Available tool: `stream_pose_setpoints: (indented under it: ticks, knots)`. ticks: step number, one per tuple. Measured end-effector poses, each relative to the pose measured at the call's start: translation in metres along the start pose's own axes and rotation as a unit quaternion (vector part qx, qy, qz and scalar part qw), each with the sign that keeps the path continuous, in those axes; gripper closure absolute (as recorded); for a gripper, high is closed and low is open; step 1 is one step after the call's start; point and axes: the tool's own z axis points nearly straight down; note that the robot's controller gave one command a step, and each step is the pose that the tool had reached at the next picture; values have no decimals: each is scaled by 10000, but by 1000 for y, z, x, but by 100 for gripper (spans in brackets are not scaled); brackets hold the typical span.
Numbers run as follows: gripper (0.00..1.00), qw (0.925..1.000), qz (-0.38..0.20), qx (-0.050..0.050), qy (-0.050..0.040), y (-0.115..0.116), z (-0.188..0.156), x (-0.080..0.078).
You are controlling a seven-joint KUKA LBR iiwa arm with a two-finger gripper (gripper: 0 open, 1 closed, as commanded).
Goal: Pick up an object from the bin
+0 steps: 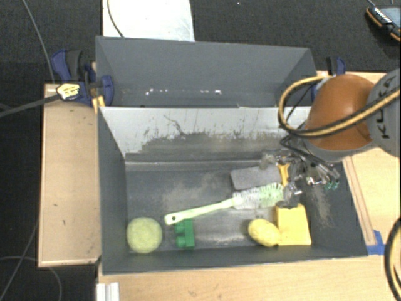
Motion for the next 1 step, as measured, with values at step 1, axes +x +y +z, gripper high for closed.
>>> stream_pose_setpoints:
  ticks: [1]
  knots:
    - [0, 9982, -592, -18, 12, 34, 36, -4]
